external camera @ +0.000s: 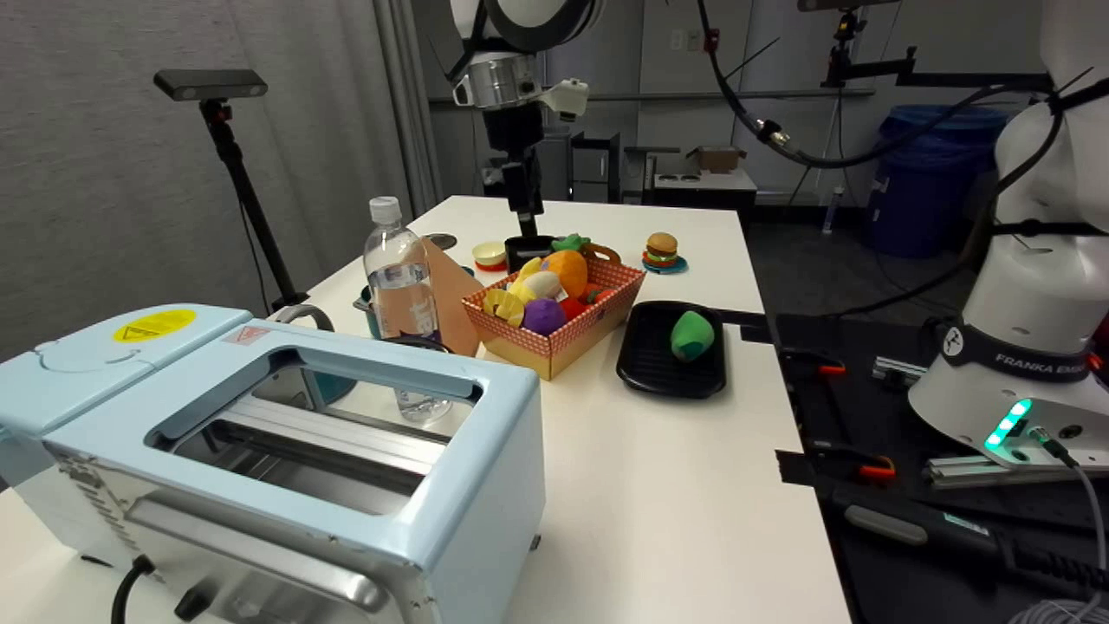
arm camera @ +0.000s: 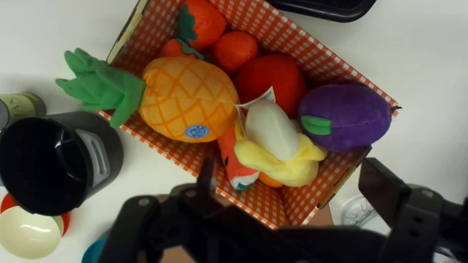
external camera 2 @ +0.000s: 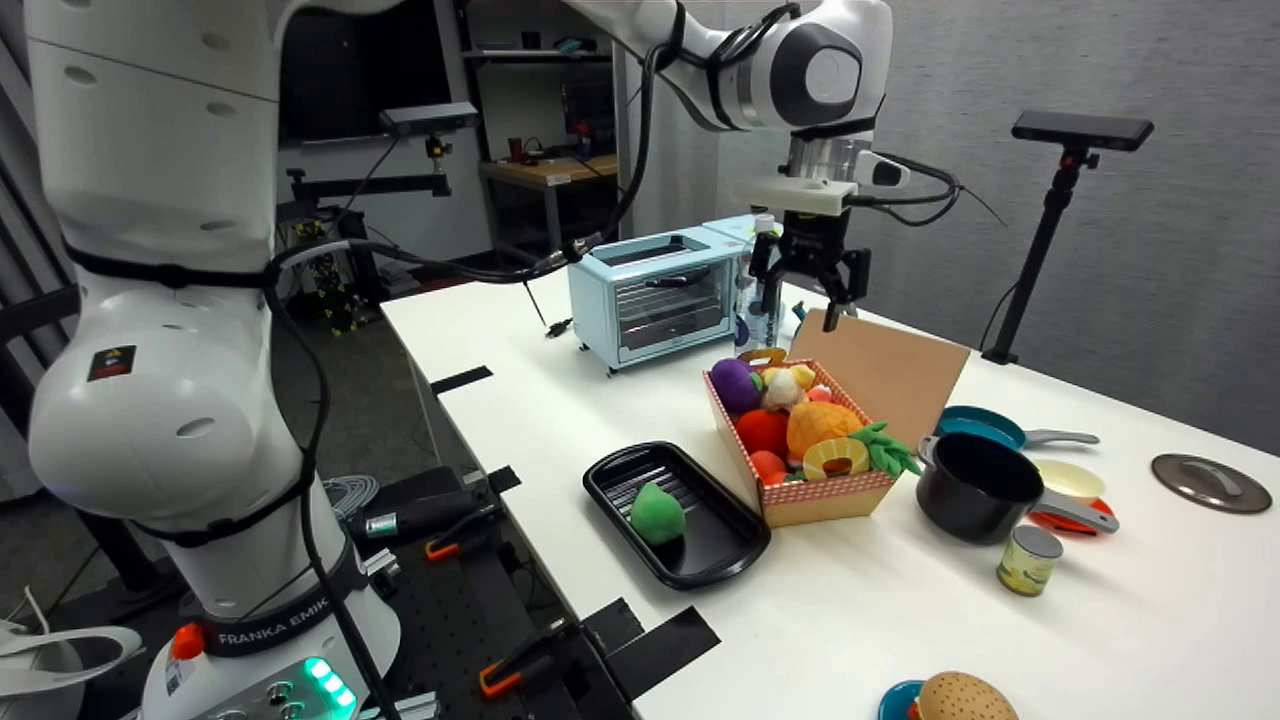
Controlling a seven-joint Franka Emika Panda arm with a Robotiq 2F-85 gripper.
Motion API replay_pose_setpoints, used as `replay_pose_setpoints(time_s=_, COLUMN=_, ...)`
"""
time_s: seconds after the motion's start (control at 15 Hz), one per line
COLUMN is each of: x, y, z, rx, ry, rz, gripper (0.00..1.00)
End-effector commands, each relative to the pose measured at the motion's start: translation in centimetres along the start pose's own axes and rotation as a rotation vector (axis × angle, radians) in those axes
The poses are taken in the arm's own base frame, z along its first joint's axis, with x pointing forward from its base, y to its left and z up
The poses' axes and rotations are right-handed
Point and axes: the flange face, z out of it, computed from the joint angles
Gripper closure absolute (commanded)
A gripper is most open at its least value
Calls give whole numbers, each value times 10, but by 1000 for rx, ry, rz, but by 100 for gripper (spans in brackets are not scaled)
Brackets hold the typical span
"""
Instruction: Put the banana and pineapple plush on the table
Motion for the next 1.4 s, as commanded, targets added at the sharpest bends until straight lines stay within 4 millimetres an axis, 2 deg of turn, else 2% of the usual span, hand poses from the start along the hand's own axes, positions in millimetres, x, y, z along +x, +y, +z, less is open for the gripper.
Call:
replay_pose_setpoints(time_s=0.0, x=18, y=0, z=4, rx=-25, ry=-11, rz=-33, gripper=0)
replay_pose_setpoints(time_s=0.6, x=35, y=9, z=39, rx=-60, ry=-49, rz=-34, gripper=0)
replay_pose_setpoints(time_s=0.93, x=27, y=10, z=57, rx=-77, ry=-90, rz=-47, gripper=0)
replay_pose_setpoints(time_s=1.33, x=11, y=2, z=84, rx=-56, ry=-158, rz=-71, gripper=0)
